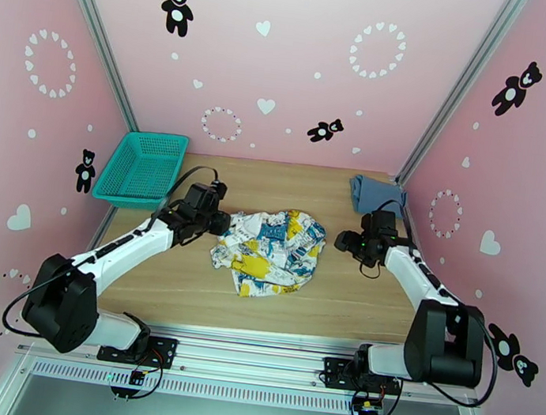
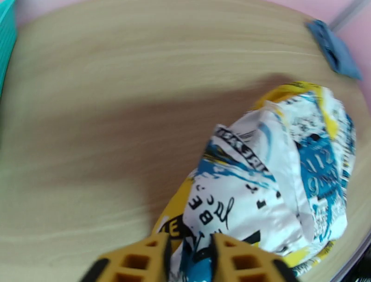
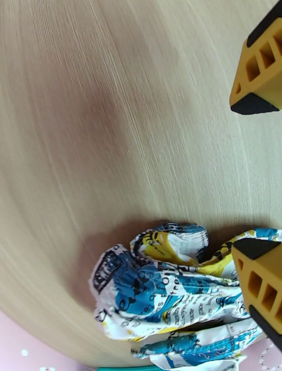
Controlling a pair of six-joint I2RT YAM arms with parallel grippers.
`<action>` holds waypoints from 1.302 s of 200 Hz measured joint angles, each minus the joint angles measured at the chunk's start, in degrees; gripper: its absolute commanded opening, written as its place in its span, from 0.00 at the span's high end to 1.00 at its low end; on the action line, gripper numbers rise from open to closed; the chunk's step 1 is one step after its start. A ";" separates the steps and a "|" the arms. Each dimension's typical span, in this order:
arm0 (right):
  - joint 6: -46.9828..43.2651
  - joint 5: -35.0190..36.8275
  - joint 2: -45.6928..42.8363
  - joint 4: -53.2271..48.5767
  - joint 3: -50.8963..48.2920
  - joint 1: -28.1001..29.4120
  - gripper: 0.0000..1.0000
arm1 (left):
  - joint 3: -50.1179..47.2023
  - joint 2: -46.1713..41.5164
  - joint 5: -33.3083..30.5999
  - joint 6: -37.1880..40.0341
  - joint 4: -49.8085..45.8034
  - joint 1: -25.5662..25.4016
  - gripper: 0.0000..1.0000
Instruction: Fold and stack the mixed laundry pile
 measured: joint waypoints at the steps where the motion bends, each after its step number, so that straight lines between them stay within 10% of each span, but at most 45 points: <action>1: 0.00 -0.09 0.20 -0.02 0.00 0.07 0.25 | -0.07 0.00 0.02 0.09 -0.07 -0.02 0.42; 62: -0.04 -6.91 10.60 3.78 3.72 1.64 0.30 | 10.95 1.27 -0.55 9.22 -2.67 -16.63 0.32; 142: -0.39 -9.42 15.45 5.92 6.64 4.96 0.45 | 26.05 28.09 2.01 25.40 -7.32 -30.86 0.31; 260: 3.41 -14.58 16.24 10.32 2.95 5.11 0.71 | 28.28 30.38 -1.75 30.32 -11.41 -30.18 0.89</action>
